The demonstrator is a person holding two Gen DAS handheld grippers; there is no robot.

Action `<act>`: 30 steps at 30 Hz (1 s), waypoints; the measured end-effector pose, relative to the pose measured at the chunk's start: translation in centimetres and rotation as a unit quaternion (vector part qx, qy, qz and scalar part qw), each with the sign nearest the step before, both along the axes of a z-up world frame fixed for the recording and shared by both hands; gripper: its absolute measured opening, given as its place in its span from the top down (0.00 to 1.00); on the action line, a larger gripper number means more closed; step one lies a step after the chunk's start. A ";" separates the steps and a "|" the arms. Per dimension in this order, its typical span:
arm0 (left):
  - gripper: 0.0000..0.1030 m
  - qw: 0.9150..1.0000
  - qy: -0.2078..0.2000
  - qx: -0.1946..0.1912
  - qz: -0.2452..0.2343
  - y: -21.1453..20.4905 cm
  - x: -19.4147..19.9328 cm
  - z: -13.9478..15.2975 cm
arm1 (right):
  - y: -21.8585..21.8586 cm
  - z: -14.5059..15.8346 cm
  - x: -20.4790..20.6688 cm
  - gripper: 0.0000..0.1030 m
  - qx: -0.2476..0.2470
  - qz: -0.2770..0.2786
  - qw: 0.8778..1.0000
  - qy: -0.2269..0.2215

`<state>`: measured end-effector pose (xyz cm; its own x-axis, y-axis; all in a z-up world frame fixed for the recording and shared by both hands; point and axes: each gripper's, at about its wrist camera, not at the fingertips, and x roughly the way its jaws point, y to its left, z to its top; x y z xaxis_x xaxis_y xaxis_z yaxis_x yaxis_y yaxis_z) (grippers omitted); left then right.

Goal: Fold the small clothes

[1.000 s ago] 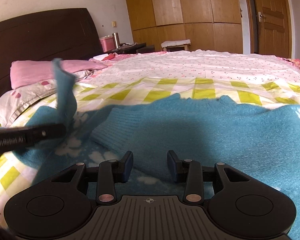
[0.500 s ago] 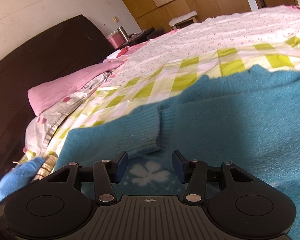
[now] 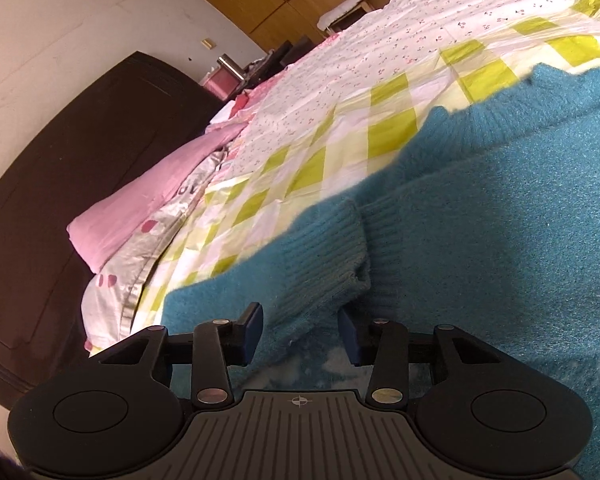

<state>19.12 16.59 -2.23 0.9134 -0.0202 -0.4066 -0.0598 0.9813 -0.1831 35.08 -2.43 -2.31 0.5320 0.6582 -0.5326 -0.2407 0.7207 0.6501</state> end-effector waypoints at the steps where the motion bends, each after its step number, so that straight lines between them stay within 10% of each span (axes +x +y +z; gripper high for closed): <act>1: 0.76 1.000 0.000 -0.001 0.001 0.0 -0.1 0.0 | 0.1 -0.1 0.0 0.60 0.003 -0.004 1.000 0.004; 9: 0.76 1.000 -0.004 -0.006 0.006 0.6 -0.4 0.1 | 1.2 0.2 0.7 0.61 0.005 -0.020 1.000 0.014; 16: 0.74 1.000 -0.006 -0.009 0.005 0.8 -0.7 0.2 | 1.4 1.0 0.9 0.88 -0.009 -0.034 0.999 0.004; 30: 0.67 0.999 -0.024 0.024 -0.031 -2.2 0.8 2.3 | -5.5 7.7 1.7 0.90 0.012 -0.080 0.993 -0.085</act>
